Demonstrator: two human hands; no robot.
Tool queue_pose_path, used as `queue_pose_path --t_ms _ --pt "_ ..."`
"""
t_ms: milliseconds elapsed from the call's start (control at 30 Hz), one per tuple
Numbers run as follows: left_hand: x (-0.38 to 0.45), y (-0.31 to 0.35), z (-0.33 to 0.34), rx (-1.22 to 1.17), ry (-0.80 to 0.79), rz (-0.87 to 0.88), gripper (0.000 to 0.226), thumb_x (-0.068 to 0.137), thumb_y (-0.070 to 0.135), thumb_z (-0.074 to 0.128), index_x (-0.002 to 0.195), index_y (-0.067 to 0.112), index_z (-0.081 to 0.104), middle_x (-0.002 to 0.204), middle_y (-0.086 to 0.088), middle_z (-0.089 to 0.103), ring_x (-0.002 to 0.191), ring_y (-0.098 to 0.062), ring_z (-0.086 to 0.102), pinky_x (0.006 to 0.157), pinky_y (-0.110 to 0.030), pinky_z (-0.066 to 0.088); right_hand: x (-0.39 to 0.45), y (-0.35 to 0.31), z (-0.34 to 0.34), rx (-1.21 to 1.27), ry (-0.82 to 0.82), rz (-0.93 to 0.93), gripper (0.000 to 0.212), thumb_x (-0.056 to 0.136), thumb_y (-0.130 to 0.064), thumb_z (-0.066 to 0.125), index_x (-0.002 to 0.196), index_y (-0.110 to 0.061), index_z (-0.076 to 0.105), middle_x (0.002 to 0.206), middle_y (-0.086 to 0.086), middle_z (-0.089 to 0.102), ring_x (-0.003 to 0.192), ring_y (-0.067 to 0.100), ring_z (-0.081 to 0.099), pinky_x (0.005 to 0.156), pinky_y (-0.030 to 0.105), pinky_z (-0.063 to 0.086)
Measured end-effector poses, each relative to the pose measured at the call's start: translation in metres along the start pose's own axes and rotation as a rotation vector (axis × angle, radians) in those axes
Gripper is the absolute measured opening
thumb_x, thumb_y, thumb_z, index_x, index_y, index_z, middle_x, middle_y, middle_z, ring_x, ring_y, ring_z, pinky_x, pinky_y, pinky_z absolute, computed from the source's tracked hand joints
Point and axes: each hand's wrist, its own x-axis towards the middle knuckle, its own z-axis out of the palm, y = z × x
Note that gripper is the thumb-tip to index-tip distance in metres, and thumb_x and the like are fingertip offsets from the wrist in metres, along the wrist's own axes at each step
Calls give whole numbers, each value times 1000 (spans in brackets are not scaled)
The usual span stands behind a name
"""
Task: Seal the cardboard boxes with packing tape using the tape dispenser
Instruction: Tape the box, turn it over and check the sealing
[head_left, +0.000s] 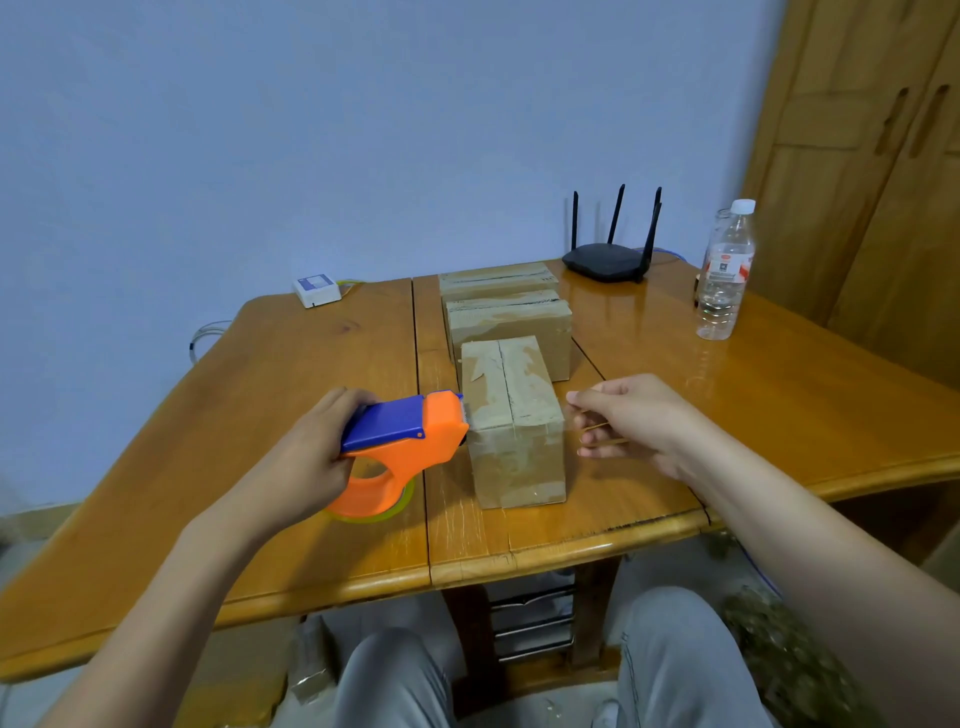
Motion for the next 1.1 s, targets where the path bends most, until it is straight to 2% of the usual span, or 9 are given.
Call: queue_pose_path --t_ms 167,300,567,633,667,733,767,833,1100 --pt "2 0 2 -5 -4 2 55 82 -8 60 118 32 50 109 10 55 93 -6 56 77 -29 50 0 6 2 -3 28 -8 17 94 -16 70 92 0 74 75 8 71 65 17 67 73 39 64" --pt "2 0 2 -2 -10 7 56 81 -9 60 118 32 50 110 10 55 94 -6 56 79 -28 50 -2 14 8 48 57 -13 13 95 -12 68 98 0 71 84 14 71 72 20 69 71 39 64" --pt "1 2 1 -13 -11 1 52 83 -8 61 118 29 51 109 10 55 94 -5 56 76 -21 45 -2 32 20 -55 167 -79 14 95 -17 68 108 -18 63 97 9 73 84 20 73 76 39 64" --pt "1 1 1 -5 -10 1 52 83 -7 62 119 29 51 109 10 55 94 -5 56 75 -20 45 -4 36 20 -118 269 -141 10 96 -18 66 103 -23 63 94 5 73 82 19 72 77 41 62" --pt "0 1 0 -1 -11 1 52 83 -7 62 119 29 51 110 10 55 94 -5 56 75 -20 45 -5 37 19 -170 356 -226 9 97 -17 65 100 -26 63 93 2 72 82 16 69 75 36 60" --pt "0 0 0 1 -8 4 53 83 -7 62 119 30 50 110 10 55 95 -5 56 75 -20 45 -12 31 17 -284 512 -475 10 97 -15 63 99 -25 65 94 -5 69 83 2 62 71 14 50" --pt "0 0 0 -1 -7 3 54 83 -8 61 118 31 50 110 10 55 95 -5 56 75 -20 45 -17 25 17 -335 539 -601 10 97 -13 63 100 -22 67 94 -8 68 84 -3 60 70 7 45" --pt "1 1 1 -7 -9 -1 54 83 -9 60 118 31 49 110 9 56 95 -5 56 75 -21 44 -24 16 20 -427 501 -770 11 95 -11 67 102 -18 72 94 -9 68 85 -6 58 75 1 43" --pt "2 3 4 -35 -15 -4 52 84 -6 61 118 32 51 107 14 55 93 -3 56 75 -18 42 -22 14 24 -610 347 -744 12 92 -11 71 101 -17 77 96 -8 67 84 -2 56 77 -5 35"
